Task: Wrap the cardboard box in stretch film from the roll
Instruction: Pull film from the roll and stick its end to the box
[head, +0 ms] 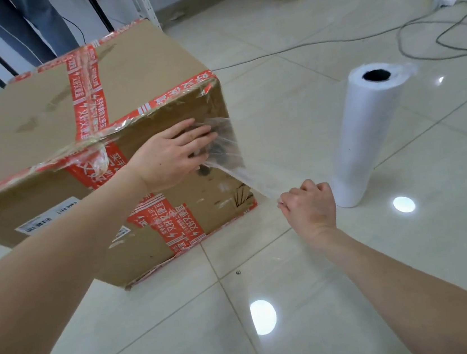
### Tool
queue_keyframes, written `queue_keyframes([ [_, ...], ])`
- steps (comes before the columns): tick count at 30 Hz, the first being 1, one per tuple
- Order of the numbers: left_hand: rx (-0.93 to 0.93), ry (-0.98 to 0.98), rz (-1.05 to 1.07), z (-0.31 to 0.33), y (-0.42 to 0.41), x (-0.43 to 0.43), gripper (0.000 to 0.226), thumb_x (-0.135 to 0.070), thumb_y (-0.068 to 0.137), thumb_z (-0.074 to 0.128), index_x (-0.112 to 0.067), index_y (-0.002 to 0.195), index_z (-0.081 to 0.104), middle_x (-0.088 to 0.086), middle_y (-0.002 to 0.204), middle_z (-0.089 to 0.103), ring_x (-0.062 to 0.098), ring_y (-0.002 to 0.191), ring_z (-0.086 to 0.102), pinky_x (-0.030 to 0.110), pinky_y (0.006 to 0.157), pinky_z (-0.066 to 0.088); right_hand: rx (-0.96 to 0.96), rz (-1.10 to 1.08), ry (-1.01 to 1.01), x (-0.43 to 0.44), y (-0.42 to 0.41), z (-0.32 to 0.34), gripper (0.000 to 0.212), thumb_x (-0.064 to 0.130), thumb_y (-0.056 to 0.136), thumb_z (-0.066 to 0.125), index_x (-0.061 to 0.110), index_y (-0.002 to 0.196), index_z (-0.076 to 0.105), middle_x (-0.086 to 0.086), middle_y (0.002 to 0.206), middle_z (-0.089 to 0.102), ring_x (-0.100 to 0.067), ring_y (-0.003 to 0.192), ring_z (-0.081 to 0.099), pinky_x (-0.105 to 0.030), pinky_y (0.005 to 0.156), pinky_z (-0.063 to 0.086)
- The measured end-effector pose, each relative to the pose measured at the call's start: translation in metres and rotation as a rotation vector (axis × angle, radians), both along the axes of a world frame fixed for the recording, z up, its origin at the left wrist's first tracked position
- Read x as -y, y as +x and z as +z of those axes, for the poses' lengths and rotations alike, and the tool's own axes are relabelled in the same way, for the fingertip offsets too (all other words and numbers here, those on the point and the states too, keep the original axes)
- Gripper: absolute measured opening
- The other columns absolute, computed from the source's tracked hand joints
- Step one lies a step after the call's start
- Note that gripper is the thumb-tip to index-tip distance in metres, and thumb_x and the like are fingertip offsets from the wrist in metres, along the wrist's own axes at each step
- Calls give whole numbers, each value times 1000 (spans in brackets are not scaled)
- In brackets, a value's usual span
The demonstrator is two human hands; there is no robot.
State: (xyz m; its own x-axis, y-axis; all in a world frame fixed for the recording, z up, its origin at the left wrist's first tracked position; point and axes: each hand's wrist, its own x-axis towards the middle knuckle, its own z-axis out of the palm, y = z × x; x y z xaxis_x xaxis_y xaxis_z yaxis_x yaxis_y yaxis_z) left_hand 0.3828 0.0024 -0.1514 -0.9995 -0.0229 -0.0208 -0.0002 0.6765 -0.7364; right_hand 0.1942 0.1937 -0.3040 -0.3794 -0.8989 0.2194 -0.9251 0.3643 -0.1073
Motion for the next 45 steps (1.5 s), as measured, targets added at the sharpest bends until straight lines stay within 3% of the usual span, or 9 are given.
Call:
queue_keyframes([
  [9, 72, 43, -3, 13, 0, -5, 30, -31, 96, 48, -18, 113, 70, 11, 141, 49, 29, 137, 38, 47, 117, 21, 118, -25, 23, 2, 63, -23, 3, 24, 75, 71, 26, 75, 69, 8, 64, 67, -19, 76, 58, -31, 65, 34],
  [13, 21, 55, 55, 10, -10, -23, 48, -39, 100, 30, -18, 92, 72, 7, 114, 66, 29, 116, 54, 46, 112, 25, 131, -37, -2, 6, 81, -29, 21, 26, 51, 88, 32, 60, 69, 10, 51, 61, -17, 58, 57, -29, 54, 39],
  [16, -12, 29, -49, -6, -26, -34, 33, -23, 97, 32, -14, 92, 64, 7, 97, 63, 28, 93, 57, 42, 94, 40, 120, -38, -5, 10, 85, -34, 25, 26, 46, 90, 33, 59, 70, 11, 51, 61, -16, 57, 58, -28, 54, 40],
  [19, 58, 56, -160, -24, -45, -37, 29, -9, 88, 39, -10, 107, 61, 11, 108, 63, 29, 99, 59, 40, 88, 49, 122, -23, 11, 12, 85, -39, 19, 24, 57, 84, 33, 69, 72, 10, 59, 65, -17, 65, 59, -29, 59, 39],
  [22, 137, -82, -80, -36, -50, -20, 49, -14, 91, 42, -16, 140, 42, 12, 147, 41, 30, 137, 36, 45, 117, 23, 134, -25, 6, 13, 86, -42, 20, 24, 60, 83, 33, 73, 73, 10, 62, 65, -17, 67, 59, -29, 60, 38],
  [25, 210, -188, 55, -38, -39, 0, 63, -20, 93, 24, -17, 152, 3, 8, 160, -2, 30, 147, -2, 46, 113, -15, 148, -76, -39, 15, 88, -42, 32, 20, 45, 90, 33, 68, 73, 10, 53, 60, -18, 56, 58, -26, 54, 40],
  [33, 279, -281, 137, -43, -25, 8, 72, -57, 96, 19, -18, 151, -6, 12, 159, -7, 31, 146, -11, 53, 110, -21, 234, -122, -76, 22, 98, -54, 21, 19, 62, 83, 30, 76, 72, 8, 61, 65, -21, 62, 60, -31, 57, 42],
  [39, 184, -7, -46, -62, -49, -23, 52, -45, 97, 30, -15, 128, 58, 13, 146, 43, 30, 141, 30, 50, 118, 12, 336, -130, -119, 32, 105, -64, 26, 14, 54, 86, 28, 71, 73, 7, 60, 65, -24, 59, 60, -32, 56, 43],
  [45, 299, -58, 93, -106, -76, -16, 55, -27, 100, 26, -15, 152, 10, 13, 159, 2, 32, 147, -2, 49, 112, -14, 363, -172, -192, 37, 106, -74, 32, 12, 48, 89, 28, 71, 72, 9, 58, 64, -22, 55, 59, -29, 54, 43],
])
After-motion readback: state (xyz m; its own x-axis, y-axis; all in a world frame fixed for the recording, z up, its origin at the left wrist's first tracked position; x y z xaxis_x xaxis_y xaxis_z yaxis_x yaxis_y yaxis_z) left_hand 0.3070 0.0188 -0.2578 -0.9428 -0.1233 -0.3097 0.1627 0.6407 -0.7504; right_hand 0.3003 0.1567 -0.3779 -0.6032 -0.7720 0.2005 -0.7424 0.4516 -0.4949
